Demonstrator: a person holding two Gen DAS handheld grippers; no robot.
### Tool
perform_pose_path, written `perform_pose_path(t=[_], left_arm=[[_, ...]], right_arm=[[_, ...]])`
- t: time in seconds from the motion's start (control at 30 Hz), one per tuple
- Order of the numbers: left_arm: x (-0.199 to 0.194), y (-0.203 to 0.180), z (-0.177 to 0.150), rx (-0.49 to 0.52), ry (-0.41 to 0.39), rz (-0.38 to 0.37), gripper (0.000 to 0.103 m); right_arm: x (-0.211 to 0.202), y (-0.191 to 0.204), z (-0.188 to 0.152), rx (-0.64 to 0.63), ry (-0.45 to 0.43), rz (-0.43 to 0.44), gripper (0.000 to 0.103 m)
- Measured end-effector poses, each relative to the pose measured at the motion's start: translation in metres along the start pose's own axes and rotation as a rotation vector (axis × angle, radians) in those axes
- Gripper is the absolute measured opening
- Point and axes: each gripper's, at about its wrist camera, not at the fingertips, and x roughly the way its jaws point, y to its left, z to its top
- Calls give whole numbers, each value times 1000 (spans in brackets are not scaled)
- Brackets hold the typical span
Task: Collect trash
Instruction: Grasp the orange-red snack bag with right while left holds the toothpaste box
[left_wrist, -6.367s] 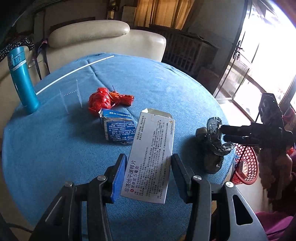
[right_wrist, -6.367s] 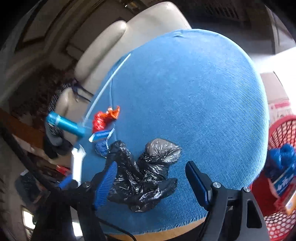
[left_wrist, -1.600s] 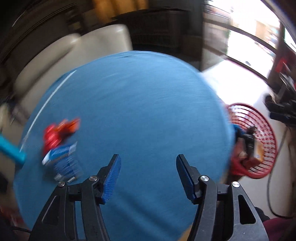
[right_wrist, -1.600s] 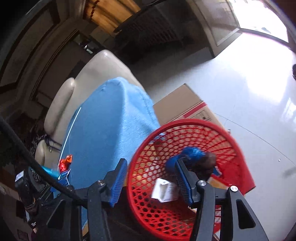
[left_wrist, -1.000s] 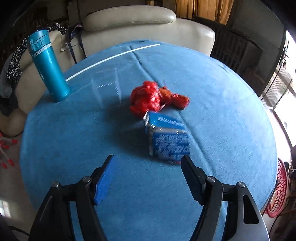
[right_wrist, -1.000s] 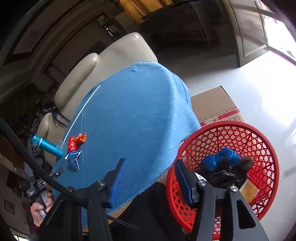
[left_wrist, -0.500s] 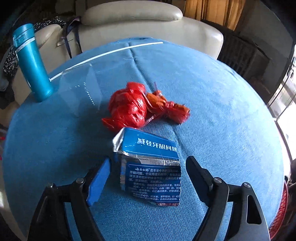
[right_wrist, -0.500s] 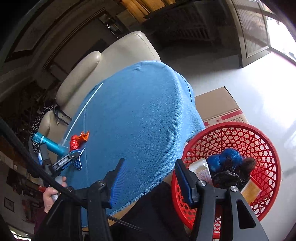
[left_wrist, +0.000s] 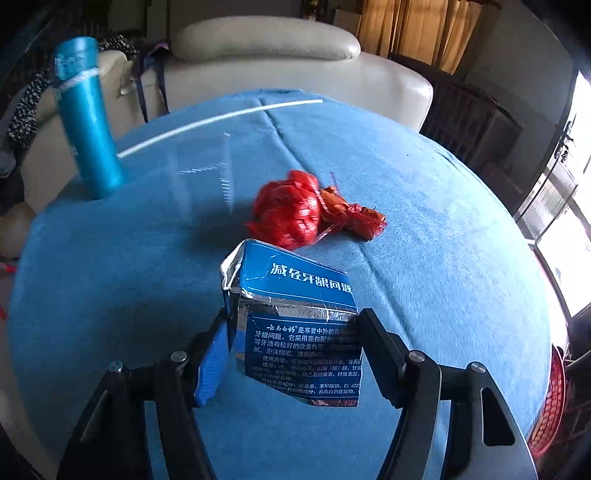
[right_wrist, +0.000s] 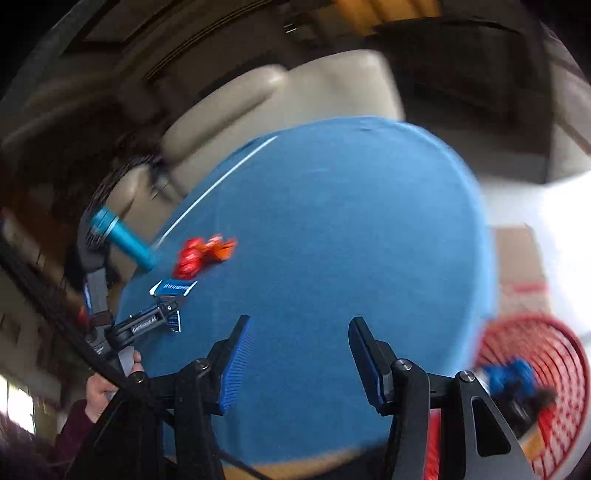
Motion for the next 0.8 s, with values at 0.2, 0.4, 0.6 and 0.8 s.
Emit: perform_pose_path(t=[0.2, 0.4, 0.6, 0.8], left_arm=[[-48, 25, -21, 3, -18, 16, 70], [-86, 45, -41, 9, -38, 62, 70], [-106, 55, -44, -3, -62, 70, 70], [-110, 52, -41, 7, -76, 82, 70]], right_arm=[[93, 84, 39, -199, 102, 95, 56], [178, 145, 73, -382, 158, 49, 51], [249, 159, 83, -489, 238, -75, 39], [241, 155, 64, -498, 236, -72, 28]])
